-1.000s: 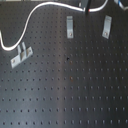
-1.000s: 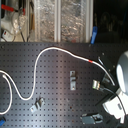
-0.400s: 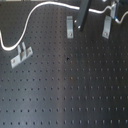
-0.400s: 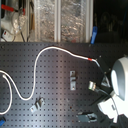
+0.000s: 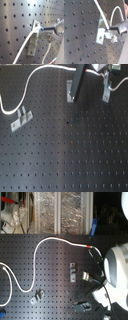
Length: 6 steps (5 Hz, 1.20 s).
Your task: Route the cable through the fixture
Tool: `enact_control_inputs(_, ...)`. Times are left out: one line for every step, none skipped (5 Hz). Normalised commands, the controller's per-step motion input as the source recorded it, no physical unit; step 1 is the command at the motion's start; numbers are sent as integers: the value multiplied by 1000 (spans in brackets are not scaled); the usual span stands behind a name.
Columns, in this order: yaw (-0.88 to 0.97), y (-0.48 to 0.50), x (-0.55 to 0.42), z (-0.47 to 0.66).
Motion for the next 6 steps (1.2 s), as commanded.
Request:
enact_control_inputs(-17, -32, -360, 9)
enact_control_inputs(0, -11, -170, -31)
enact_control_inputs(0, 11, -124, -99)
enact_control_inputs(0, -4, -2, -160)
enact_control_inputs(0, -3, -1, -146)
enact_control_inputs(0, -99, -134, -81)
